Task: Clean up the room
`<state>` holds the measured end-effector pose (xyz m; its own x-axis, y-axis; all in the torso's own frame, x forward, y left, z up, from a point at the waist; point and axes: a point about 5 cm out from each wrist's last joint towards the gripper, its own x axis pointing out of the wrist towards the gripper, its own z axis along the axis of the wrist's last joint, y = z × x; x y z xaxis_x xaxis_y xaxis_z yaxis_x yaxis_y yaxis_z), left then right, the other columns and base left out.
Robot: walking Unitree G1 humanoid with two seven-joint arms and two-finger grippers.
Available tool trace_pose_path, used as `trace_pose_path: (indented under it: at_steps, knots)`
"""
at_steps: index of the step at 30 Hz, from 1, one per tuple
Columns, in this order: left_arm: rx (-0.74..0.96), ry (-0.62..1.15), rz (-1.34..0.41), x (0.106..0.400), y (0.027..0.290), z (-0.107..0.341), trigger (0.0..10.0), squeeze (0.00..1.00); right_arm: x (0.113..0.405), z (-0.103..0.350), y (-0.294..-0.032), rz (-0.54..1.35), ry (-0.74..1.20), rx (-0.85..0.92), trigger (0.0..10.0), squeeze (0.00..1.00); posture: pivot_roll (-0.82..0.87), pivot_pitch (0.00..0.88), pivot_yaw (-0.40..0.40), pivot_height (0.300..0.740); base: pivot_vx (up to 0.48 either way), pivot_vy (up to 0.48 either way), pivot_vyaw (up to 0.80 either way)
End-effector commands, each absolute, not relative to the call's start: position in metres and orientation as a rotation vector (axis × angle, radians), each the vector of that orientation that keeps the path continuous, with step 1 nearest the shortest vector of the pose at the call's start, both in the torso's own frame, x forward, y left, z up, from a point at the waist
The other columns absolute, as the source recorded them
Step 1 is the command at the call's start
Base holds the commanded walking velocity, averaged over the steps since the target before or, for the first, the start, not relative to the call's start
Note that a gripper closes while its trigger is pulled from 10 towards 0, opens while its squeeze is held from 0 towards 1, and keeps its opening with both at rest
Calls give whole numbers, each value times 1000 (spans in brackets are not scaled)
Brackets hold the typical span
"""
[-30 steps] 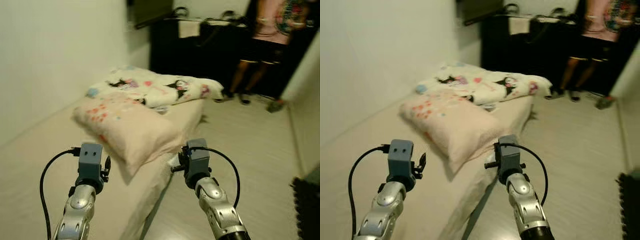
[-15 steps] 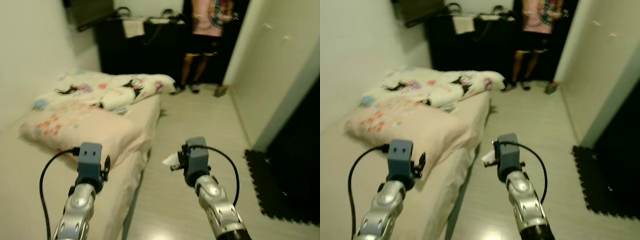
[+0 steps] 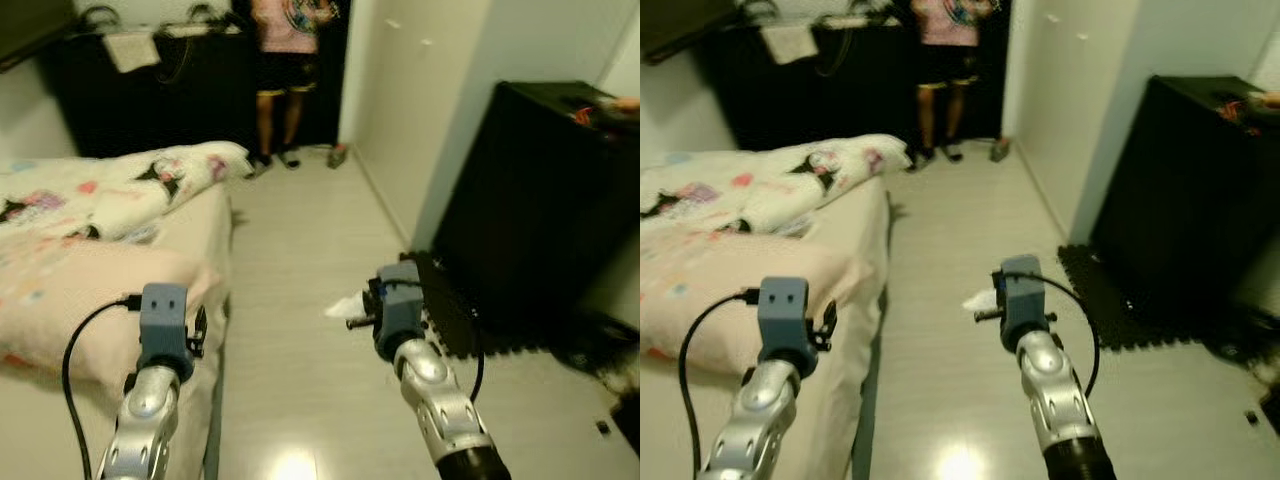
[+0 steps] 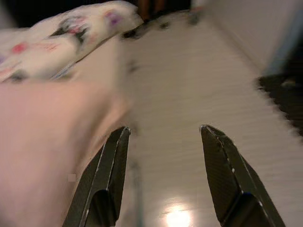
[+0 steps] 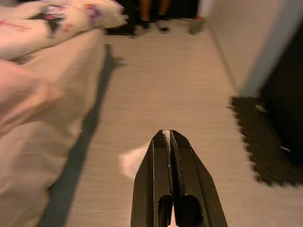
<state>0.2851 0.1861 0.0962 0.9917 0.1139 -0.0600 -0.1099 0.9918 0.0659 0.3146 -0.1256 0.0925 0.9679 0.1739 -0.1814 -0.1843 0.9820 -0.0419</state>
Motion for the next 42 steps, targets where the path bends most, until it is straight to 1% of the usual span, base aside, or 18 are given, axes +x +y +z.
trace_pose_path:
  at_steps: [1, 18, 22, 30, 33, 40, 41, 42]
  knots:
    - [76, 81, 122, 283, 194, 94, 10000, 0, 313, 92, -124, 174, 175, -53, 10000, 0, -78, 71, 19, 740, 0, 0, -800]
    - [87, 77, 101, 285, 189, 98, 10000, 0, 311, 90, -121, 158, 181, -42, 10000, 0, -62, 86, 29, 740, 0, 0, -800]
    - [81, 80, 109, 286, 190, 97, 10000, 0, 311, 90, -124, 149, 183, -46, 10000, 0, -72, 74, 26, 740, 0, 0, -800]
    - [97, 108, 123, 284, 196, 92, 10000, 0, 314, 88, -127, 109, 194, -35, 10000, 0, -61, 58, 54, 740, 0, 0, -800]
    - [101, 112, 141, 283, 198, 92, 10000, 0, 313, 85, -128, 106, 209, -28, 10000, 0, -55, 54, 36, 740, 0, 0, -800]
    - [123, 123, 130, 282, 198, 90, 10000, 0, 316, 87, -130, 100, 211, -26, 10000, 0, -49, 65, 32, 740, 0, 0, -800]
    - [124, 130, 124, 280, 197, 87, 10000, 0, 314, 83, -133, 87, 227, -28, 10000, 0, -49, 35, 7, 740, 0, 0, -800]
    - [125, 136, 121, 278, 196, 84, 10000, 0, 313, 80, -135, 77, 239, -30, 10000, 0, -49, 35, 7, 740, 0, 0, -800]
